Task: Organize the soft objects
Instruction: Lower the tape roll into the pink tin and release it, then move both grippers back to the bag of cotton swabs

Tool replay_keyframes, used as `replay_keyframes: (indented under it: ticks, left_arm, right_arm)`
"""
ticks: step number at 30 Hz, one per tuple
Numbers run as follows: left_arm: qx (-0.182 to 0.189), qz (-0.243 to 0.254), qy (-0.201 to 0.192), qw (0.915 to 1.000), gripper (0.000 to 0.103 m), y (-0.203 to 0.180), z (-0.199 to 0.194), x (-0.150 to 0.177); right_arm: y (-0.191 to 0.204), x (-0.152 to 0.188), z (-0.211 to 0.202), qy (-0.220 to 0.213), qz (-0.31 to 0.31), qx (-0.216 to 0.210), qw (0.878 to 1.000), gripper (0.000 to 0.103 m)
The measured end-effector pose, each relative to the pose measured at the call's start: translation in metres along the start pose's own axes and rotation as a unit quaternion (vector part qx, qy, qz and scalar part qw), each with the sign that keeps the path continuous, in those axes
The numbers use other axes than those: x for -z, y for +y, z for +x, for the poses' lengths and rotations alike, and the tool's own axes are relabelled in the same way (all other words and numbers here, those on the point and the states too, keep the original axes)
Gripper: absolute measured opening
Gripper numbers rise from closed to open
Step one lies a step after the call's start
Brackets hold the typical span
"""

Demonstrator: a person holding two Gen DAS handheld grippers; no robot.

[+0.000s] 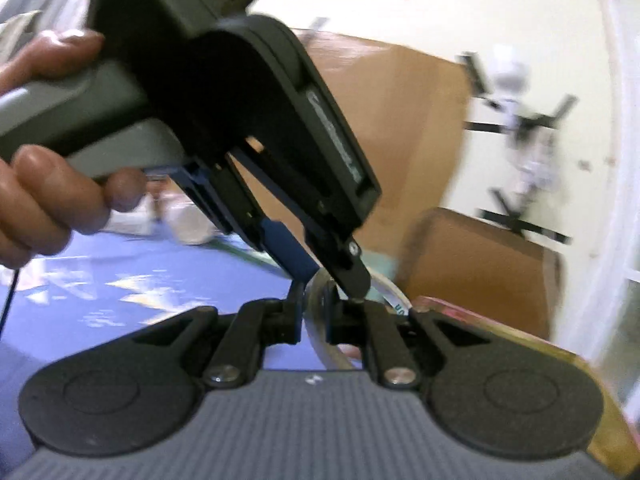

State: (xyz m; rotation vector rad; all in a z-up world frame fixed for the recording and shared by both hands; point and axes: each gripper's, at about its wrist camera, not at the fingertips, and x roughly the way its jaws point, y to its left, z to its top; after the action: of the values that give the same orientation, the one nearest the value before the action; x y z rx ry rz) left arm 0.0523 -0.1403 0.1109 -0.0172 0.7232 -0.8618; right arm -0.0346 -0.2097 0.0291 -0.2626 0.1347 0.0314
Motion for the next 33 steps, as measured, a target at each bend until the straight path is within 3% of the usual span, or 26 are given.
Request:
replay_keyframes:
  ticks: [3, 5, 7, 9, 14, 19, 24, 30, 33]
  left_arm:
    - [0.006, 0.034, 0.003, 0.9994, 0.035, -0.029, 0.032, -0.018]
    - [-0.010, 0.047, 0.003, 0.9988, 0.049, -0.044, 0.058, -0.025]
    - [-0.039, 0.057, 0.010, 0.9976, 0.052, -0.053, 0.076, -0.025]
    - [-0.050, 0.054, 0.023, 0.9970, 0.052, -0.053, 0.086, -0.020]
    - [-0.055, 0.034, 0.042, 0.9970, 0.054, -0.036, 0.080, -0.003]
    - [-0.095, 0.036, 0.017, 0.9946, 0.062, -0.009, 0.042, 0.015]
    - [-0.149, -0.022, -0.002, 0.9886, 0.064, 0.046, -0.004, 0.039]
    - [-0.230, -0.108, -0.001, 0.9671, 0.064, 0.121, -0.043, 0.080]
    - [-0.241, -0.150, 0.008, 0.9588, 0.064, 0.147, -0.054, 0.096]
  right_arm:
    - [-0.033, 0.007, 0.008, 0.026, 0.006, 0.061, 0.998, 0.013]
    - [-0.053, 0.013, 0.027, 0.067, -0.007, 0.113, 0.991, 0.014]
    - [-0.071, 0.023, 0.040, 0.103, -0.001, 0.151, 0.983, 0.025]
    - [-0.086, 0.029, 0.036, 0.112, 0.027, 0.156, 0.981, 0.031]
    - [-0.092, 0.033, 0.014, 0.104, 0.075, 0.148, 0.981, 0.030]
    - [-0.094, 0.025, 0.009, 0.094, 0.139, 0.111, 0.980, 0.030]
    - [-0.076, 0.011, 0.003, 0.081, 0.168, 0.060, 0.981, 0.030]
    - [-0.028, -0.014, 0.017, 0.092, 0.171, -0.048, 0.980, 0.030]
    - [0.012, -0.017, 0.028, 0.125, 0.160, -0.103, 0.974, 0.041]
